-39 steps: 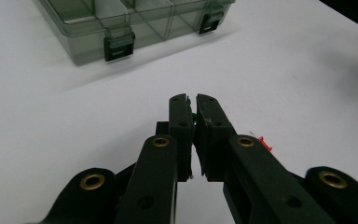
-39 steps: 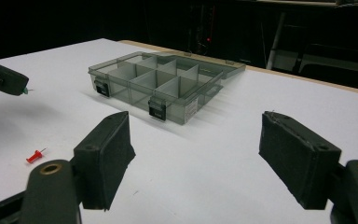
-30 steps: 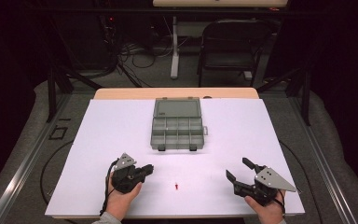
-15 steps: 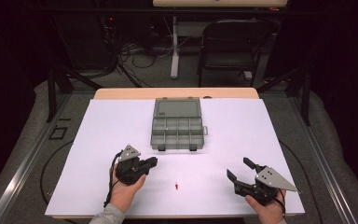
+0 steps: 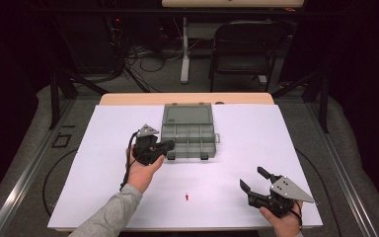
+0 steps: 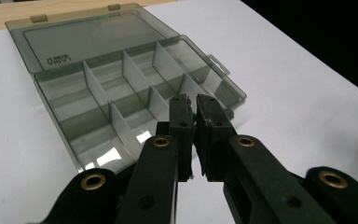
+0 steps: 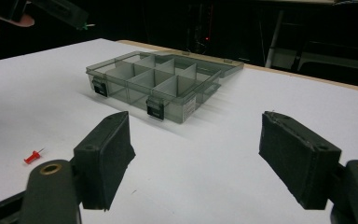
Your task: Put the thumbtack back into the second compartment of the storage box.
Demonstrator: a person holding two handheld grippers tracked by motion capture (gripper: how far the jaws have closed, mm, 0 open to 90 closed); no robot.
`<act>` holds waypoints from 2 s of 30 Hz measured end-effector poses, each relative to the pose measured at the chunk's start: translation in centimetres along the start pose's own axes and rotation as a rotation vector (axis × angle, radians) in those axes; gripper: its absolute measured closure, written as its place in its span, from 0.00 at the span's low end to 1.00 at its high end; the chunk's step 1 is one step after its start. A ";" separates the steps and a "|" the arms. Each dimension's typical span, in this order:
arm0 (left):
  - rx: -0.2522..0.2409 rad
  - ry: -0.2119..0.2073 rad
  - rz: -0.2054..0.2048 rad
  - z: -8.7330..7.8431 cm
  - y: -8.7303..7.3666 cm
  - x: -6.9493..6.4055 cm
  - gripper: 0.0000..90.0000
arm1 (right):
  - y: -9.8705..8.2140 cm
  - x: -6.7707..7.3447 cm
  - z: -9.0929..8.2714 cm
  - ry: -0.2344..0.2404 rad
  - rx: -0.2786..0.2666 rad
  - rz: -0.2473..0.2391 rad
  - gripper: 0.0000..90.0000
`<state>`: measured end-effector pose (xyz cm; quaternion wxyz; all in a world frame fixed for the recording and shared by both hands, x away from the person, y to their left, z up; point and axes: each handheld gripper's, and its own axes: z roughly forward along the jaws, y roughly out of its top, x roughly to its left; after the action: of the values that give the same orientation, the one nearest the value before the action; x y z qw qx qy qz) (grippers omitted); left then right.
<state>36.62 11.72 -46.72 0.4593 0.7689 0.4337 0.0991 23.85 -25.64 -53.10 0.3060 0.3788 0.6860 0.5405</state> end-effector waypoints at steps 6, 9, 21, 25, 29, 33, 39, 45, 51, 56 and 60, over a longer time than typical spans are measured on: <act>0.012 0.010 -0.040 1.0 1.2 0.8 0.95 | 0.0 0.0 0.0 -0.002 -0.001 -0.001 0.27; 0.007 0.019 -0.060 1.5 1.7 1.2 0.95 | 0.0 0.0 0.0 0.000 -0.002 -0.001 0.27; 0.043 0.074 -0.071 4.0 5.0 2.1 0.95 | 0.0 0.0 0.0 0.004 0.001 0.003 0.27; 0.054 0.089 -0.080 4.8 5.8 2.3 0.95 | 0.0 0.0 0.0 0.007 -0.004 0.000 0.27; 0.070 0.109 -0.073 5.7 6.5 2.3 0.95 | 0.0 0.0 0.0 0.007 -0.002 -0.001 0.27; 0.112 0.147 -0.082 7.1 6.9 2.6 0.95 | 0.0 0.0 0.0 0.008 0.000 0.001 0.27; 0.157 0.182 -0.122 8.6 6.7 3.5 0.95 | 0.0 0.0 0.0 0.011 0.000 0.002 0.27; 0.192 0.213 -0.116 9.5 6.3 3.7 0.95 | 0.0 0.0 0.0 0.013 -0.001 0.004 0.27; 0.222 0.234 -0.131 10.6 5.7 3.6 0.95 | 0.0 0.0 0.0 0.014 0.001 0.000 0.27; 0.248 0.240 -0.133 11.4 5.3 3.4 0.95 | 0.0 0.0 0.0 0.017 0.002 0.001 0.27; 0.254 0.239 -0.128 11.7 5.1 3.3 0.95 | 0.0 0.0 0.0 0.018 0.001 -0.001 0.27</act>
<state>48.03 5.96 -50.00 0.3090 0.7742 0.5423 0.1048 23.88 -25.64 -53.08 0.3000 0.3738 0.6893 0.5433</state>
